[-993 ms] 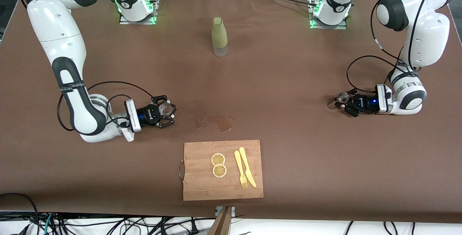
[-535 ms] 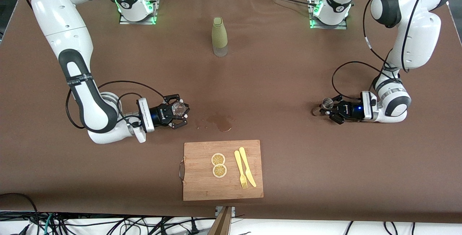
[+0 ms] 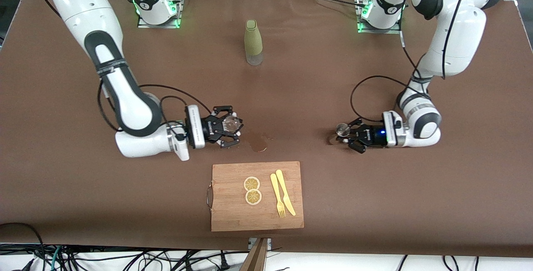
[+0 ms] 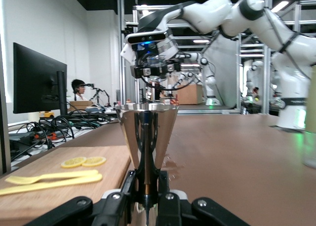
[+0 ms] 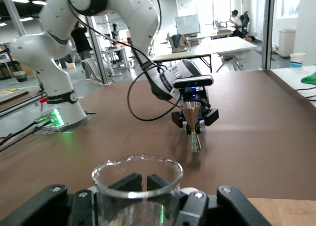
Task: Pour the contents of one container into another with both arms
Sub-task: 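Lift the glass cup with the right gripper while the left gripper brings the jigger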
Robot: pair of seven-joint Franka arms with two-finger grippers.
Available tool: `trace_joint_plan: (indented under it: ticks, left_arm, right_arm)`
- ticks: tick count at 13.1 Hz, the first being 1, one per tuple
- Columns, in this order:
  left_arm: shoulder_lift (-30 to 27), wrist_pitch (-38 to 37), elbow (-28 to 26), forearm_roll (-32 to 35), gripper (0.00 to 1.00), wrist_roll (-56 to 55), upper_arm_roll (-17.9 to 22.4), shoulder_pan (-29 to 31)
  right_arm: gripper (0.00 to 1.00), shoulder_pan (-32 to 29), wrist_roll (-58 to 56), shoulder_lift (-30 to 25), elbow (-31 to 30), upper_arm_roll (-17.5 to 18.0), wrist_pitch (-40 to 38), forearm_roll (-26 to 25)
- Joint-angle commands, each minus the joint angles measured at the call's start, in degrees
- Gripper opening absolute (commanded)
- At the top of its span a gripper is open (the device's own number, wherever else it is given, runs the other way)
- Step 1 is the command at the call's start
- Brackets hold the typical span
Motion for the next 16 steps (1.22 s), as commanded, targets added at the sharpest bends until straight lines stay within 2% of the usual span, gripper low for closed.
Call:
trace_joint_plan:
  ticks: [1,7,16]
  left_arm:
    - [-2.4,6.8,-2.8,-6.6,0.0,2.1,-2.2,-3.5]
    - [-2.4,17.8,-2.1,-16.1,0.0,2.0,-5.7,-9.5]
    - [-1.9,26.6,1.8,-24.3,0.0,2.0,-12.1,-11.9]
  right_arm:
    - [0.01,2.5,5.0,-3.1,-2.1,1.0,9.6,0.8]
    - [0.0,7.4,11.4,-5.6,-4.8,1.3,29.1,0.5]
    - [0.0,13.1,12.0,-7.6,-8.7,1.3,55.4,0.6]
